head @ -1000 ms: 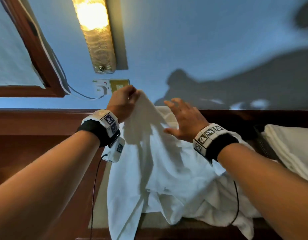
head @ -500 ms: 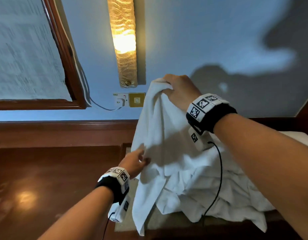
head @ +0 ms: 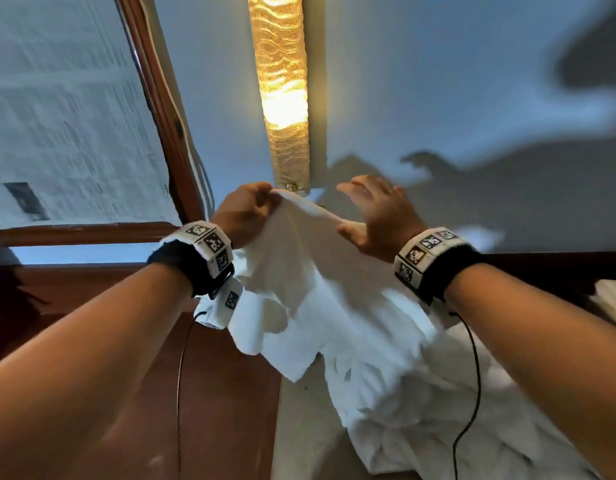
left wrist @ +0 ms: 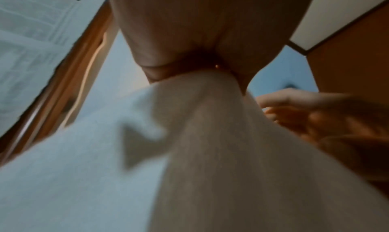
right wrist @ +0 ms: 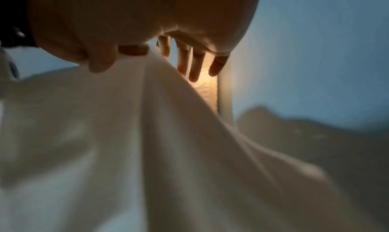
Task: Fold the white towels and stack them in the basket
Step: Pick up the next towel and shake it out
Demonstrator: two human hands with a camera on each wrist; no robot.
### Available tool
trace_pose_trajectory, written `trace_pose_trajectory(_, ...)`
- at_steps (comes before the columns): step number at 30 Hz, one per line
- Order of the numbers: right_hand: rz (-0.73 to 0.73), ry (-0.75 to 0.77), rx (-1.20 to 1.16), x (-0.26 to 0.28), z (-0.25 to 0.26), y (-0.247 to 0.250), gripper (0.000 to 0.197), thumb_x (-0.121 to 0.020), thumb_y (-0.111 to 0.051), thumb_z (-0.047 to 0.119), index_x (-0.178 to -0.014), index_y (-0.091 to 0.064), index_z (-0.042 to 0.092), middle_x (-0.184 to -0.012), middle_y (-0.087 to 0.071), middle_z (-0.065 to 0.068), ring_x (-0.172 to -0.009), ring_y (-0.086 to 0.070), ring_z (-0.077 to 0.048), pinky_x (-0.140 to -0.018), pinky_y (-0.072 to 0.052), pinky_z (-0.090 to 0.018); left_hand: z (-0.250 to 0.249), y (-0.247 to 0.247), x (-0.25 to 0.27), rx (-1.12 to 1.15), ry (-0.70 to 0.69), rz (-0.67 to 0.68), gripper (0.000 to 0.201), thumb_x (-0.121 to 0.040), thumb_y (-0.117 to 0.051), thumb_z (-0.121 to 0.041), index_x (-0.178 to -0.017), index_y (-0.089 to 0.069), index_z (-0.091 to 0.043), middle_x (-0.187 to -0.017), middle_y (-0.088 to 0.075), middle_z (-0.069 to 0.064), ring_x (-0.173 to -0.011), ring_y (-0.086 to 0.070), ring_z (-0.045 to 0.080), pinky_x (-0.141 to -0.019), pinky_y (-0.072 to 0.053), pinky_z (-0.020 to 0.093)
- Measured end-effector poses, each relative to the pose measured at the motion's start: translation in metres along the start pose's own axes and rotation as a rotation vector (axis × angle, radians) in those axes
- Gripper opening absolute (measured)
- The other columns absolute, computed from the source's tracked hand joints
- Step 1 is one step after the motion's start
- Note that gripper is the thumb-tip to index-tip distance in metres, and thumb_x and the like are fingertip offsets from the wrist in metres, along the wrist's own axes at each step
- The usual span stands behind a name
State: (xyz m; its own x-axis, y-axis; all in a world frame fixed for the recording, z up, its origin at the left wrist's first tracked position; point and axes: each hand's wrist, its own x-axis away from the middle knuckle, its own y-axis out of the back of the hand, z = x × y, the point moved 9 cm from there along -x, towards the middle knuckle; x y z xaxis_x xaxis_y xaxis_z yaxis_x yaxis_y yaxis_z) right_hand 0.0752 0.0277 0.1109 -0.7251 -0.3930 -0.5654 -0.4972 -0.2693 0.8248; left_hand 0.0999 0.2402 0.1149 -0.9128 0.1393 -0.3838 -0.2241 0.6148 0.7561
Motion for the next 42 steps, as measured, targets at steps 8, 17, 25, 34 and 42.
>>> trace_pose_trajectory(8, 0.202, -0.077, -0.319, -0.043, 0.066, -0.029, 0.017, -0.096, -0.056, 0.031, -0.093, -0.056, 0.015, -0.101, -0.065, -0.015, -0.095, -0.058, -0.037, -0.068, -0.033, -0.034, -0.021, 0.033, 0.019, -0.123, -0.233, 0.074, 0.046, -0.081, -0.064, -0.063, -0.102, -0.063, -0.022, -0.087, -0.064, -0.003, -0.082, -0.059, 0.019, -0.076, -0.045, 0.032)
trace_pose_trajectory(17, 0.134, -0.156, -0.215, -0.087, 0.098, -0.002, 0.01, -0.098, -0.052, 0.023, -0.089, -0.057, 0.023, -0.097, -0.065, -0.007, -0.097, -0.061, -0.034, -0.082, -0.049, -0.039, 0.158, 0.044, 0.092, -0.053, 0.131, 0.113, 0.026, -0.081, -0.059, -0.048, -0.086, -0.066, -0.024, -0.084, -0.068, -0.002, -0.083, -0.064, 0.024, -0.075, -0.051, 0.04)
trace_pose_trajectory(25, 0.034, 0.099, -0.04, -0.039, 0.227, -0.03, 0.026, -0.076, -0.048, 0.024, -0.095, -0.061, 0.01, -0.092, -0.063, -0.012, -0.077, -0.063, -0.037, -0.063, -0.054, -0.043, 0.14, 0.127, 0.067, 0.148, -0.02, 0.06, 0.029, -0.087, -0.076, -0.032, -0.074, -0.07, -0.007, -0.067, -0.06, 0.004, -0.061, -0.048, 0.007, -0.059, -0.038, 0.028)
trace_pose_trajectory(34, 0.072, -0.124, -0.191, -0.009, 0.306, -0.05, 0.012, -0.086, -0.066, 0.024, -0.091, -0.061, 0.014, -0.088, -0.066, -0.011, -0.075, -0.064, -0.038, -0.061, -0.038, -0.034, 0.112, 0.158, 0.077, 0.033, -0.181, 0.142, 0.022, -0.091, -0.071, -0.028, -0.082, -0.072, -0.007, -0.073, -0.064, 0.006, -0.067, -0.053, 0.013, -0.062, -0.041, 0.027)
trace_pose_trajectory(42, -0.008, -0.378, -0.317, -0.033, 0.269, 0.001, 0.013, -0.092, -0.06, 0.017, -0.103, -0.067, 0.015, -0.097, -0.07, -0.015, -0.089, -0.063, -0.033, -0.072, -0.044, -0.033, 0.142, 0.162, 0.138, -0.24, -0.155, 0.382, 0.074, -0.059, -0.064, -0.09, -0.113, -0.05, -0.042, -0.095, -0.059, -0.012, -0.081, -0.062, 0.011, -0.072, -0.051, 0.033)
